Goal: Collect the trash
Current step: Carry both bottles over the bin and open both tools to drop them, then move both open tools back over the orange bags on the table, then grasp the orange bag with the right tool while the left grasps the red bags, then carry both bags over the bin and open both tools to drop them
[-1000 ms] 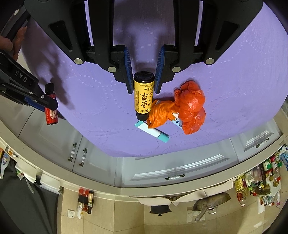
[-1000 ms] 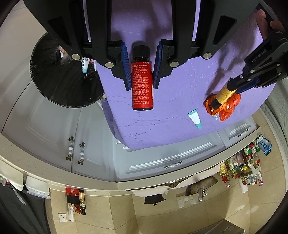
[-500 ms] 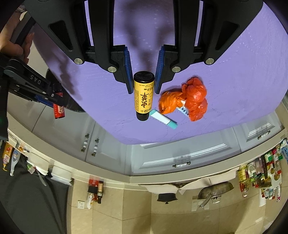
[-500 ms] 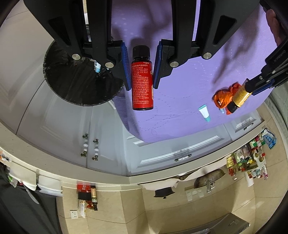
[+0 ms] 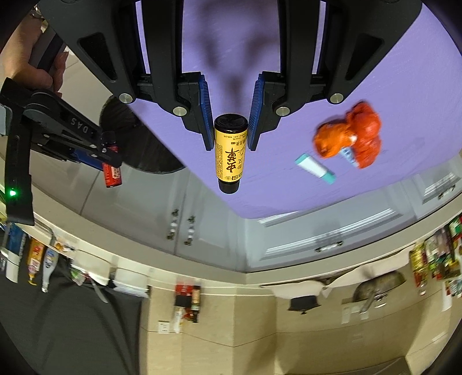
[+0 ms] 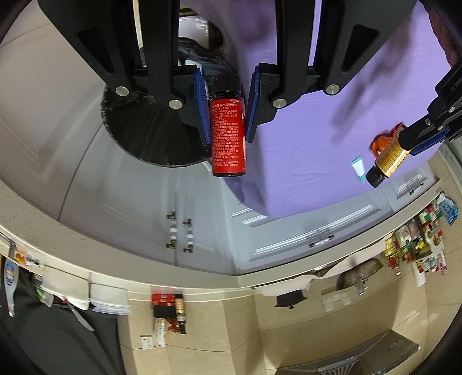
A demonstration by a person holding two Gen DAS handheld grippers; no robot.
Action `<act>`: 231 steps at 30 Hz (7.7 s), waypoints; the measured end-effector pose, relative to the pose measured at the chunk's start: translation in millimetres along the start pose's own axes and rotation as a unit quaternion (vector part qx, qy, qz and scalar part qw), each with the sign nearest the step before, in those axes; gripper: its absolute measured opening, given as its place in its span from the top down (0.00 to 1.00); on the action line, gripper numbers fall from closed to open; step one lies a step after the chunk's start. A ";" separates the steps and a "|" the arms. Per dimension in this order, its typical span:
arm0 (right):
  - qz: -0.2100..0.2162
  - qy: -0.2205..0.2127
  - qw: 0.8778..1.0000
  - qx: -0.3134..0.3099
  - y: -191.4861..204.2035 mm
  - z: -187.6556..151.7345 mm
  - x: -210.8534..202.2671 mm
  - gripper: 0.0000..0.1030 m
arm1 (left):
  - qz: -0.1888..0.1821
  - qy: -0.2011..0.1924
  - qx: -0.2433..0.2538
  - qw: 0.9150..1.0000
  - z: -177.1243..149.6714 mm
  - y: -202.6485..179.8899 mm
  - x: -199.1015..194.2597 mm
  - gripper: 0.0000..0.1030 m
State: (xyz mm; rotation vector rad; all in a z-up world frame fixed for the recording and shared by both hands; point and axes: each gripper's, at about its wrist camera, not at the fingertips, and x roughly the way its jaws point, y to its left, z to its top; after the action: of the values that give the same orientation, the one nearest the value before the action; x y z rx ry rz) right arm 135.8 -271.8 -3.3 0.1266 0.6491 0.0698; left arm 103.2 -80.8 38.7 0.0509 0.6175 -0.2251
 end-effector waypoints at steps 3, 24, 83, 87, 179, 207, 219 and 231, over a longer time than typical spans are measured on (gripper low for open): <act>-0.009 -0.004 1.000 0.006 -12.2 1.3 -0.8 0.76 | -0.012 -0.005 0.009 1.000 5.3 -16.4 7.1 0.78; -0.053 -0.003 0.998 0.040 -80.4 5.8 34.6 0.76 | -0.046 0.018 0.087 0.995 29.1 -118.1 101.7 0.78; 0.150 0.031 0.981 -0.116 233.4 -7.5 47.0 0.52 | 0.201 0.029 -0.126 0.971 -68.8 225.3 -61.6 0.47; 0.143 0.041 0.981 -0.122 245.5 -9.9 56.0 0.51 | 0.207 0.033 -0.136 0.968 -75.8 241.8 -64.2 0.46; 0.073 0.036 0.995 -0.055 99.8 0.7 41.6 0.57 | 0.131 0.032 -0.080 0.988 -35.4 137.1 -0.1 0.70; -0.027 -0.015 0.999 -0.013 -3.8 1.1 -14.1 0.57 | 0.010 -0.008 0.021 1.000 1.6 -20.6 17.0 0.70; -0.053 -0.029 0.998 0.012 -49.4 1.8 -20.2 0.57 | -0.020 -0.007 0.048 0.999 9.1 -75.1 44.7 0.70; -0.062 -0.034 0.997 0.032 -77.2 4.0 -7.0 0.57 | -0.036 -0.006 0.071 0.997 20.1 -115.4 76.8 0.70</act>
State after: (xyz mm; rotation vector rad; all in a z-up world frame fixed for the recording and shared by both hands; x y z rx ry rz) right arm 134.7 -349.4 -6.7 0.1497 0.5910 -0.0755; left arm 149.6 -210.4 12.9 0.1633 0.5910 -0.3386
